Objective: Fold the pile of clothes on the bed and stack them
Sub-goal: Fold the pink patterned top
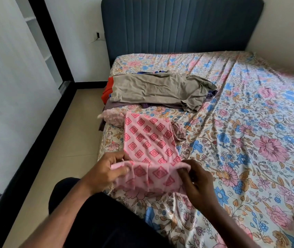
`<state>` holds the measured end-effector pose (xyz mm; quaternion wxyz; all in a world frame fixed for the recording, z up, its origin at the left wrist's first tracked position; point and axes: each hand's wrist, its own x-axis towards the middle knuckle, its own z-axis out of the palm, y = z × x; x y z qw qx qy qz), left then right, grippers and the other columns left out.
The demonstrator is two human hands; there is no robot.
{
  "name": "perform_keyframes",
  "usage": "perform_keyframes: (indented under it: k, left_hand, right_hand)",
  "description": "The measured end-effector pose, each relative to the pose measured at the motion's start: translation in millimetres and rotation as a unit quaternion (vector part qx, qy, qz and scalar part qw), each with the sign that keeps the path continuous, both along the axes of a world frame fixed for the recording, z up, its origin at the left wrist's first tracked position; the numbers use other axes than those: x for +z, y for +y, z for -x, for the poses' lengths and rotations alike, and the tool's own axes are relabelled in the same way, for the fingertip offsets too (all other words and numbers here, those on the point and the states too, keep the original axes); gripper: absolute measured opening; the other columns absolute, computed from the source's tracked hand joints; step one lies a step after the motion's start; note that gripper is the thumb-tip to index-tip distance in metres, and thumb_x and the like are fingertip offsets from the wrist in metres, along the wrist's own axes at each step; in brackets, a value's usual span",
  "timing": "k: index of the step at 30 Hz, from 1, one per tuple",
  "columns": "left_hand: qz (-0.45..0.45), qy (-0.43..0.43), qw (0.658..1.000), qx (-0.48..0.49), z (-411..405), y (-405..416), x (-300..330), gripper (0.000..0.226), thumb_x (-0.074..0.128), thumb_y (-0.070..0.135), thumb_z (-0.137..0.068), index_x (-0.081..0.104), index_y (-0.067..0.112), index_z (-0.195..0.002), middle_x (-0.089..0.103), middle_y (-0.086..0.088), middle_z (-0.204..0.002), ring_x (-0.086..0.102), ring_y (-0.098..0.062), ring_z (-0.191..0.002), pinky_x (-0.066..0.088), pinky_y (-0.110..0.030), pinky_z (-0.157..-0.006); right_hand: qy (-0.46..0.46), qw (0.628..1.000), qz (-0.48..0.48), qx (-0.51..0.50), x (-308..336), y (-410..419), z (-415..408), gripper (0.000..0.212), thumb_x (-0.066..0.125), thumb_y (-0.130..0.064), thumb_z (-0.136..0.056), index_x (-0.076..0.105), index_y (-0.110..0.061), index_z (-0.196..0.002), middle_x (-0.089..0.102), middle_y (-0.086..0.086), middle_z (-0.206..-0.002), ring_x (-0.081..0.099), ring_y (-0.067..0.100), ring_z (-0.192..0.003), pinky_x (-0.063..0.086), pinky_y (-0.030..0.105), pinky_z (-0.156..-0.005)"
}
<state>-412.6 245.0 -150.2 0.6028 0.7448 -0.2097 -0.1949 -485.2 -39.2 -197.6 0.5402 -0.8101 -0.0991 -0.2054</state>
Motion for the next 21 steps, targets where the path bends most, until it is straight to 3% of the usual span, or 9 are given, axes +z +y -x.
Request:
perform_keyframes:
  k: [1,3,6,8,10,12,16,21]
  left_hand:
    - [0.005,0.024,0.999,0.028,-13.3,-2.0,-5.0,0.016,0.065,0.018,-0.085,0.067,0.004,-0.092,0.069,-0.021,-0.093,0.064,-0.051,-0.082,0.052,-0.071,-0.070]
    - [0.014,0.090,0.989,0.114,-38.9,-8.9,-17.5,0.035,0.071,0.026,-0.082,0.064,-0.005,-0.098,0.068,-0.023,-0.086,0.066,-0.043,-0.077,0.050,-0.074,-0.083]
    - [0.027,0.179,0.947,0.264,-62.0,-22.8,-51.7,0.043,0.076,0.034,-0.085,0.067,-0.002,-0.107,0.075,-0.015,-0.083,0.074,-0.032,-0.074,0.057,-0.055,-0.083]
    - [0.016,0.211,0.913,0.348,-64.7,-31.7,-76.9,0.049,0.076,0.045,-0.082,0.069,-0.002,-0.096,0.076,-0.015,-0.081,0.074,-0.033,-0.071,0.061,-0.048,-0.075]
    - [-0.011,0.194,0.880,0.433,-65.0,-40.7,-93.1,0.049,0.072,0.050,-0.086,0.064,0.003,-0.072,0.068,-0.007,-0.061,0.066,-0.023,-0.051,0.055,-0.031,-0.052]
    - [-0.049,0.154,0.862,0.480,-63.9,-49.9,-99.2,0.047,0.069,0.047,-0.092,0.060,0.009,-0.066,0.060,0.000,-0.055,0.058,-0.018,-0.046,0.043,-0.023,-0.046]
    - [-0.151,0.050,0.871,0.465,-65.7,-67.5,-101.9,0.032,0.053,0.032,-0.104,0.061,0.006,-0.087,0.065,-0.003,-0.069,0.061,-0.014,-0.050,0.041,-0.022,-0.042]
    - [-0.218,-0.047,0.873,0.434,-72.7,-75.6,-92.6,0.016,0.044,0.022,-0.107,0.051,0.011,-0.098,0.056,0.006,-0.070,0.053,-0.005,-0.048,0.032,-0.014,-0.035]
  right_hand:
    - [0.034,0.999,-0.006,-0.017,2.6,3.2,-12.0,0.014,0.054,-0.028,-0.104,0.062,-0.016,-0.101,0.075,-0.013,-0.090,0.075,0.006,-0.072,0.058,0.023,-0.050]
    - [0.105,0.994,-0.014,-0.039,6.5,7.9,-41.8,0.011,0.053,-0.027,-0.104,0.061,-0.020,-0.102,0.074,-0.002,-0.081,0.075,0.012,-0.067,0.060,0.030,-0.050]
    - [0.237,0.969,-0.068,-0.023,2.6,9.0,-82.3,0.018,0.053,-0.026,-0.105,0.053,-0.014,-0.119,0.074,0.008,-0.092,0.076,0.020,-0.070,0.064,0.040,-0.058]
    - [0.299,0.950,-0.089,0.000,-3.6,7.3,-93.2,0.029,0.057,-0.022,-0.103,0.043,-0.014,-0.127,0.074,0.011,-0.097,0.077,0.022,-0.071,0.063,0.035,-0.059]
    - [0.303,0.949,-0.084,0.023,-11.8,4.2,-94.1,0.042,0.063,-0.015,-0.100,0.036,-0.019,-0.132,0.074,0.009,-0.096,0.077,0.021,-0.071,0.061,0.029,-0.058]
    - [0.288,0.955,-0.059,0.038,-19.2,1.5,-91.5,0.047,0.064,-0.015,-0.098,0.038,-0.028,-0.135,0.074,0.007,-0.103,0.077,0.020,-0.075,0.062,0.029,-0.059]
    - [0.265,0.964,0.007,-0.030,-33.4,5.3,-90.5,0.026,0.057,-0.016,-0.103,0.058,-0.026,-0.126,0.071,0.006,-0.112,0.075,0.006,-0.076,0.061,0.024,-0.058]
    - [0.215,0.972,0.005,-0.092,-34.3,5.2,-88.2,0.026,0.057,-0.014,-0.103,0.062,-0.021,-0.127,0.069,-0.004,-0.110,0.073,0.001,-0.076,0.058,0.019,-0.055]
